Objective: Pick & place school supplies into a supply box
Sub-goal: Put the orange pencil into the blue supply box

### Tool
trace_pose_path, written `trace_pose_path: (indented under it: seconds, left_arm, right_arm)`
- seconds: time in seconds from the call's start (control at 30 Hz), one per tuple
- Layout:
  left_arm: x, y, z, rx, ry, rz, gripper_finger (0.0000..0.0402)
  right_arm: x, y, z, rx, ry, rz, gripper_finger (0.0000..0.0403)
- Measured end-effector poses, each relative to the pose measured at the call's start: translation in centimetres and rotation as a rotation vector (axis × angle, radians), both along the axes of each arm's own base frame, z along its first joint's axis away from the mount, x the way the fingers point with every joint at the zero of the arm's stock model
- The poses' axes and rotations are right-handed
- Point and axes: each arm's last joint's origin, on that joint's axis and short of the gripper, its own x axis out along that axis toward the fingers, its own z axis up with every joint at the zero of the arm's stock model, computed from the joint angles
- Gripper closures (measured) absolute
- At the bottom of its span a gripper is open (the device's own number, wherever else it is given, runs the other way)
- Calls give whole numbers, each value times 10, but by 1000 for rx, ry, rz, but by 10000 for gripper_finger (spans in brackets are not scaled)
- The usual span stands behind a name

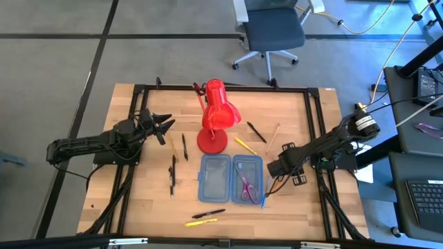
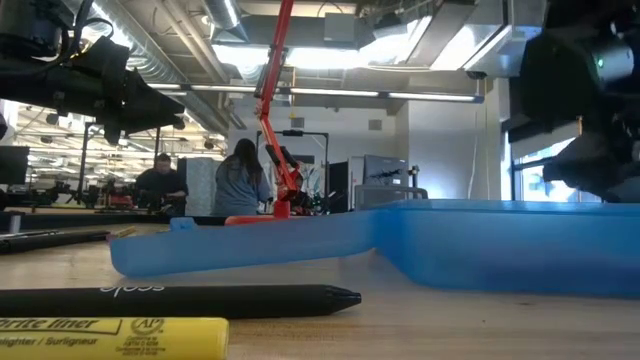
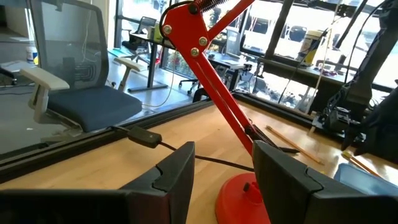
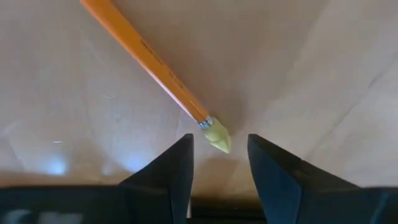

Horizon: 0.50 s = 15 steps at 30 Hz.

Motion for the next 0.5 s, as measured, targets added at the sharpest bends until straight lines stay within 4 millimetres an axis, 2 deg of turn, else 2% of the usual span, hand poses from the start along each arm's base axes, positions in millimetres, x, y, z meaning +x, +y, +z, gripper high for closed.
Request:
trace_pose_path:
  seconds: [0.3,0.5]
  left_arm:
    - [0,0,0,0,0,-1,247]
    - [0,0,0,0,0,-1,247]
  right_arm:
    - [3,1,-20,-34,125,0,254]
    - [7,6,-17,-31,111,62,254]
